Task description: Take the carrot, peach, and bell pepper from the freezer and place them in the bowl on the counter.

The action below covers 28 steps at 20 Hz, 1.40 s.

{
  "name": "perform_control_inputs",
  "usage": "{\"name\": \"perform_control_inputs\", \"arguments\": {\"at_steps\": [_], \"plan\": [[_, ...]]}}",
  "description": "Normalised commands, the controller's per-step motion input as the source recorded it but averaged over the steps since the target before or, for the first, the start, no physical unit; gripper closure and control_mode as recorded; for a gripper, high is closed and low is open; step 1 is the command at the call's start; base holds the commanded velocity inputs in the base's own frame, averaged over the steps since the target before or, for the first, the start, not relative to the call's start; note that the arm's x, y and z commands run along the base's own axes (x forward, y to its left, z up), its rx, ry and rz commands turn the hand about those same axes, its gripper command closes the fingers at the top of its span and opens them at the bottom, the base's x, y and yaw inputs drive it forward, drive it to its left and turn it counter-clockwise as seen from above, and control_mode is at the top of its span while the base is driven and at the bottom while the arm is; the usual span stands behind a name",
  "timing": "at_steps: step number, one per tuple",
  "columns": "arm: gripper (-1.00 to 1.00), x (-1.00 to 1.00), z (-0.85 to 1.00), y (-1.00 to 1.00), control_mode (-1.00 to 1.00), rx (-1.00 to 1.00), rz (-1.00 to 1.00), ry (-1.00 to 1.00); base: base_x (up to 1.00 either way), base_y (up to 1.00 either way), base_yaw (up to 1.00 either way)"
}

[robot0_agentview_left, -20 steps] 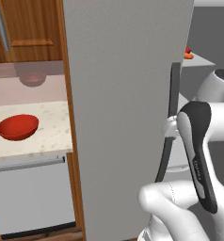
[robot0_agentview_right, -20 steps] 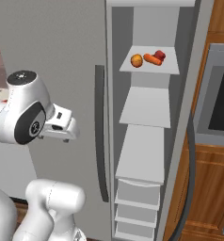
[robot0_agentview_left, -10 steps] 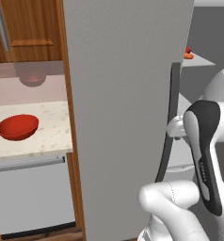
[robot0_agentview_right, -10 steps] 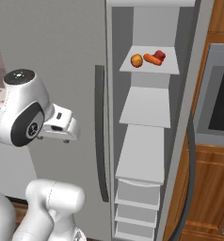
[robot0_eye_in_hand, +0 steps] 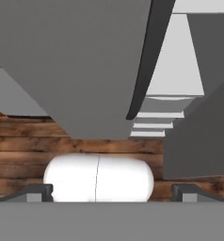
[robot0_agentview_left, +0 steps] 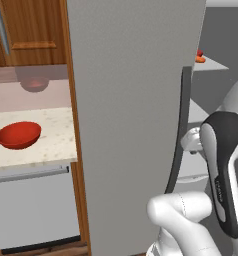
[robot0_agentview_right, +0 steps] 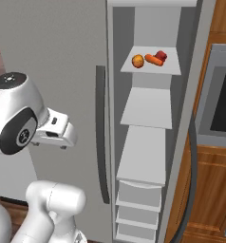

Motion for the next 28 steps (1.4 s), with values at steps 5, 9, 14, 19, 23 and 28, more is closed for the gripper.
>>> {"name": "perform_control_inputs", "arguments": {"at_steps": [5,9,14,19,23,28], "plan": [[-1.00,-0.03,0.00,0.00,1.00,0.00,0.00,0.00,-0.04,-0.02,0.00],[-1.00,0.00,0.00,0.00,1.00,0.00,0.00,0.00,0.00,-0.26,0.00],[-1.00,0.00,0.00,0.00,1.00,0.00,0.00,0.00,0.06,-0.33,0.00],[-1.00,0.00,0.00,0.00,1.00,0.00,0.00,0.00,0.14,-0.32,0.00],[-1.00,0.00,0.00,0.00,1.00,0.00,0.00,0.00,0.31,-0.22,0.00],[-1.00,0.00,0.00,0.00,1.00,0.00,0.00,0.00,0.38,-0.16,0.00]]}}
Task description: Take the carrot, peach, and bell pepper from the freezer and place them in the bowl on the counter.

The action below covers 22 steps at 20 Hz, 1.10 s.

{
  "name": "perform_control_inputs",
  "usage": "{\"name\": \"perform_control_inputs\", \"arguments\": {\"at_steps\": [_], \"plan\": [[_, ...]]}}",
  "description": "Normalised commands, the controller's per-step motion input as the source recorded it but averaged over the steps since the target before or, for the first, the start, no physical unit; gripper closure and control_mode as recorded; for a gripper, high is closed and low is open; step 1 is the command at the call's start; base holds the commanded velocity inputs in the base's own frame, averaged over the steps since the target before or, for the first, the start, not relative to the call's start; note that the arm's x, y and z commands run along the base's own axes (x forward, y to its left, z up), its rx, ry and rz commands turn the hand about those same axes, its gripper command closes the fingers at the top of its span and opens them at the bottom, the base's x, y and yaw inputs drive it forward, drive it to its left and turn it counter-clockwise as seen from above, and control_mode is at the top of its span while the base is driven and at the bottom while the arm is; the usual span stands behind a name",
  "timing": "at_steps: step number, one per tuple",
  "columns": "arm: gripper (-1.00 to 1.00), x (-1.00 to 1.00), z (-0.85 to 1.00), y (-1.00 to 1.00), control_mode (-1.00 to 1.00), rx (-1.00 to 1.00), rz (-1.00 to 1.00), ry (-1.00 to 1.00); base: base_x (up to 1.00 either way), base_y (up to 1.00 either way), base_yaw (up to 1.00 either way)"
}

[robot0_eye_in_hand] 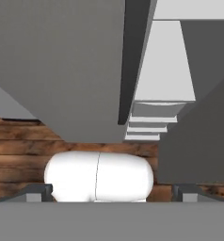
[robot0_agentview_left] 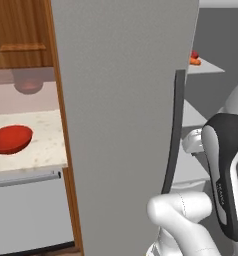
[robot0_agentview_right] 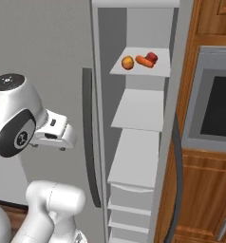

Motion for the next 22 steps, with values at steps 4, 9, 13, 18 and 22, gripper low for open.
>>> {"name": "perform_control_inputs", "arguments": {"at_steps": [4,9,13,18,22], "plan": [[-1.00,0.00,0.00,0.00,1.00,0.00,0.00,0.00,0.38,-0.15,0.00],[-1.00,0.00,0.00,0.00,1.00,0.00,0.00,0.00,0.37,-0.14,0.00],[-1.00,0.00,0.00,0.00,1.00,0.00,0.00,0.00,0.34,-0.35,0.01],[-1.00,0.00,0.00,0.00,1.00,0.00,0.00,0.00,0.13,-0.52,0.01],[-1.00,0.00,0.00,0.00,1.00,0.00,0.00,0.00,0.12,-0.49,0.00]]}}
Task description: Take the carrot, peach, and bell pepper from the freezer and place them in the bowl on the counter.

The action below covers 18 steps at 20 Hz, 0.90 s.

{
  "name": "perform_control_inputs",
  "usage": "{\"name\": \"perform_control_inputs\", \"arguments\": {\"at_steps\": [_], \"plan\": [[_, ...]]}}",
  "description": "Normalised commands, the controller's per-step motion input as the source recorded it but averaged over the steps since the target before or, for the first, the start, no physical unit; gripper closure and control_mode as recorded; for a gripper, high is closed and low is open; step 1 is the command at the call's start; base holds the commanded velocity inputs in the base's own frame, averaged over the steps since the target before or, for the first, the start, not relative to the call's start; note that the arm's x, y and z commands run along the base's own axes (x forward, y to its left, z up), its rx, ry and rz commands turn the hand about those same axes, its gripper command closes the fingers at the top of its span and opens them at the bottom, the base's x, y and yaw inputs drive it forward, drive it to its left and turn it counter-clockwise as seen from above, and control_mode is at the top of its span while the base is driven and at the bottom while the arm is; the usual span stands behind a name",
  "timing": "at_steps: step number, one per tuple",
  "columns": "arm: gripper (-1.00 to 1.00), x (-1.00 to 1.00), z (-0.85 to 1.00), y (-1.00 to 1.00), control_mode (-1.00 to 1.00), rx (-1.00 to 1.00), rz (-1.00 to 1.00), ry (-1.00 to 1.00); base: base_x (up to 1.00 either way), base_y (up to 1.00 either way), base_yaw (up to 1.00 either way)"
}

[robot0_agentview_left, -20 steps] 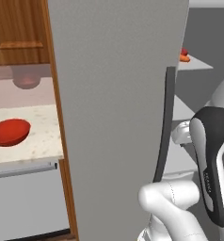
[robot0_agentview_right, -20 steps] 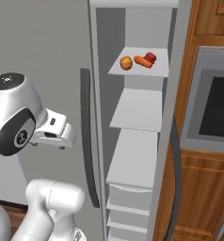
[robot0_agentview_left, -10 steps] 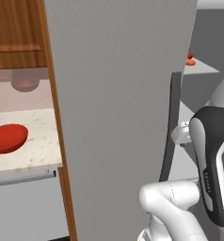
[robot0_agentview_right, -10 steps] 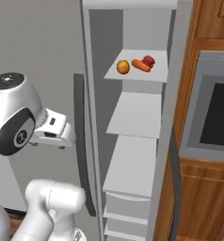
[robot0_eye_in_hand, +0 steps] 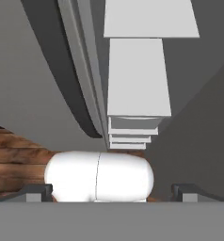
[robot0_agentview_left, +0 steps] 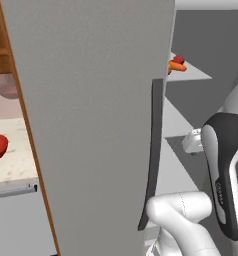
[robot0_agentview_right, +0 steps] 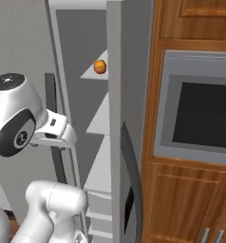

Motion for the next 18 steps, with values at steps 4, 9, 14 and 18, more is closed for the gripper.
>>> {"name": "perform_control_inputs", "arguments": {"at_steps": [4,9,14,18], "plan": [[-1.00,0.00,0.00,0.00,1.00,0.00,0.00,0.00,0.15,-0.37,0.00],[-1.00,0.00,0.00,0.00,1.00,0.00,0.00,0.00,0.27,-0.20,0.00],[-1.00,0.00,0.00,0.00,1.00,0.00,0.00,0.00,0.34,-0.16,0.00],[-1.00,0.00,0.00,0.00,1.00,0.00,0.00,0.00,0.39,-0.11,0.00]]}}
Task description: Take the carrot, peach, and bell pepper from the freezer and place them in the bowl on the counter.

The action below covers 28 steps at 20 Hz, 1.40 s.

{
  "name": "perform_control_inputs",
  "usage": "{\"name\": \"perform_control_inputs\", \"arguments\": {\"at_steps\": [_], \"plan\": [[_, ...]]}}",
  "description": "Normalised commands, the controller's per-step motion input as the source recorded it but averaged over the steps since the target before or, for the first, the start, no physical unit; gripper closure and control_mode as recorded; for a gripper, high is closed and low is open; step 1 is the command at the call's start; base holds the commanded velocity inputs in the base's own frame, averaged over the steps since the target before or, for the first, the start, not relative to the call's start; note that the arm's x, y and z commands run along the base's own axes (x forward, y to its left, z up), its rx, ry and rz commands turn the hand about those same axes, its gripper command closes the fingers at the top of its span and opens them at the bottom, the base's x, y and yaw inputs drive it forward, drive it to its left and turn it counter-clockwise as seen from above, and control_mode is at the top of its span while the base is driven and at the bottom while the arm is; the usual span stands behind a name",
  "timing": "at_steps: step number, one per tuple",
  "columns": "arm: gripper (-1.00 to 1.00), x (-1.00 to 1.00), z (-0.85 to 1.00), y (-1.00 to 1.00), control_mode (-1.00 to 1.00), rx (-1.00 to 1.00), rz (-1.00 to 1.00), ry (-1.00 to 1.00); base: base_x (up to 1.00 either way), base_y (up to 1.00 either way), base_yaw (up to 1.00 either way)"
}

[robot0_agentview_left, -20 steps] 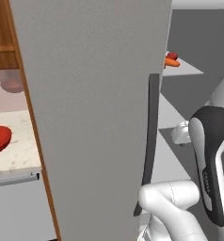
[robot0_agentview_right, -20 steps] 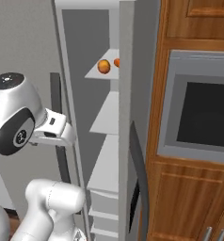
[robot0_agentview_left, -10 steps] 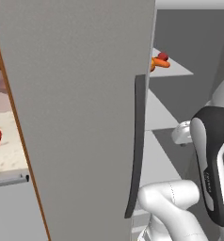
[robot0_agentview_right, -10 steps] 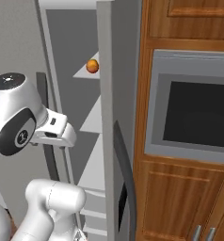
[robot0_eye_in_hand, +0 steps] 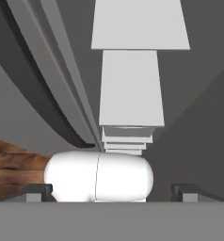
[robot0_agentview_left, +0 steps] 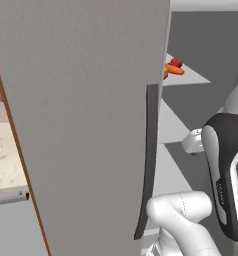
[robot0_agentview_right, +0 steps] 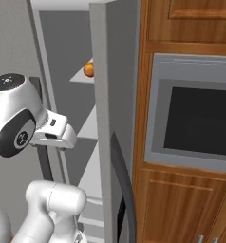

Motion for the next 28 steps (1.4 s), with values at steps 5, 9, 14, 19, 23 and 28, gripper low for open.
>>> {"name": "perform_control_inputs", "arguments": {"at_steps": [5,9,14,19,23,28], "plan": [[-1.00,0.00,0.00,0.00,1.00,0.00,0.00,0.00,0.41,-0.15,0.00],[-1.00,0.00,0.00,0.00,1.00,0.00,0.00,0.00,0.33,-0.31,0.00],[-1.00,0.00,0.00,0.00,1.00,0.00,0.00,0.00,0.19,-0.50,0.00],[-1.00,0.00,0.00,0.00,1.00,0.00,0.00,0.00,0.31,-0.51,0.00],[-1.00,0.00,0.00,0.00,1.00,0.00,0.00,0.00,0.37,-0.27,0.00],[-1.00,0.00,0.00,0.00,1.00,0.00,0.00,0.00,0.34,-0.25,0.00]]}}
